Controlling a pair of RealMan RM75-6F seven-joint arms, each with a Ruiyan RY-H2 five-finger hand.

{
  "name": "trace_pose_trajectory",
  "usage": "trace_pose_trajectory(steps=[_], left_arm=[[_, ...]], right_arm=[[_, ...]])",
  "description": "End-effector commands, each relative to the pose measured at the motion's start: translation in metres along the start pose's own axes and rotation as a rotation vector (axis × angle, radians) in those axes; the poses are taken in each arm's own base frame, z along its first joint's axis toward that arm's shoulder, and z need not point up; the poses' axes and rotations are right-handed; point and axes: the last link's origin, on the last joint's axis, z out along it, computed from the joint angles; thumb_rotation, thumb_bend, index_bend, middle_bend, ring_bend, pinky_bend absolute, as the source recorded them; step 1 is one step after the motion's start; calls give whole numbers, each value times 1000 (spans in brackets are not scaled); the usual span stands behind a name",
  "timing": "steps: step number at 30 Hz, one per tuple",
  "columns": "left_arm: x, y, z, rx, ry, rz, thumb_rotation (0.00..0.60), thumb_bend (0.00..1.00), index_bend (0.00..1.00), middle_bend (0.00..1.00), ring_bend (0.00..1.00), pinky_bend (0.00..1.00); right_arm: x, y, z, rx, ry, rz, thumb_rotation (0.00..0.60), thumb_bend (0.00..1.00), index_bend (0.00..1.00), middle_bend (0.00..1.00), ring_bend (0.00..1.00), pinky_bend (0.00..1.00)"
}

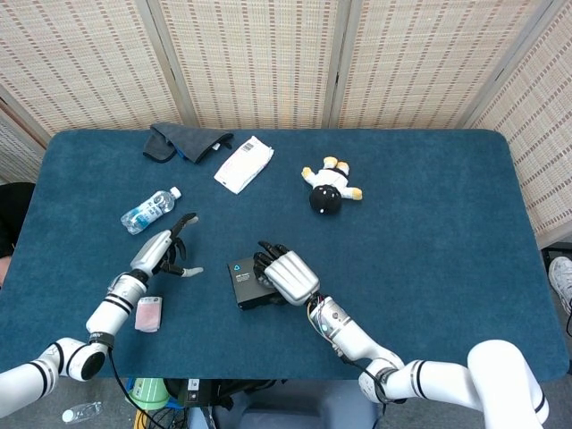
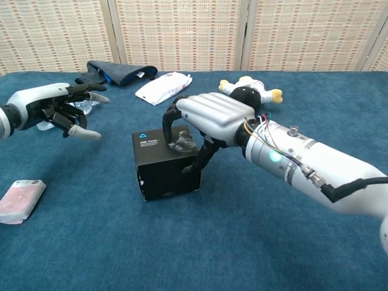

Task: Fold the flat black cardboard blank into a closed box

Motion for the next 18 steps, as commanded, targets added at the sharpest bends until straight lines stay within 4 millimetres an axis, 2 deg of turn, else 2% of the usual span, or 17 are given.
trace_pose_trajectory(steps=[1,18], left_arm=[[6,1,-1,-20,32,25,600,105,0,113,564,700],[48,3,-15,-57,206,87,600,105,0,108,543,678]], right_arm=[[0,0,0,2,8,-3,600,157,450,259,139,243],[-7,0,1,20,31,-106,600,172,457,265,140,242]])
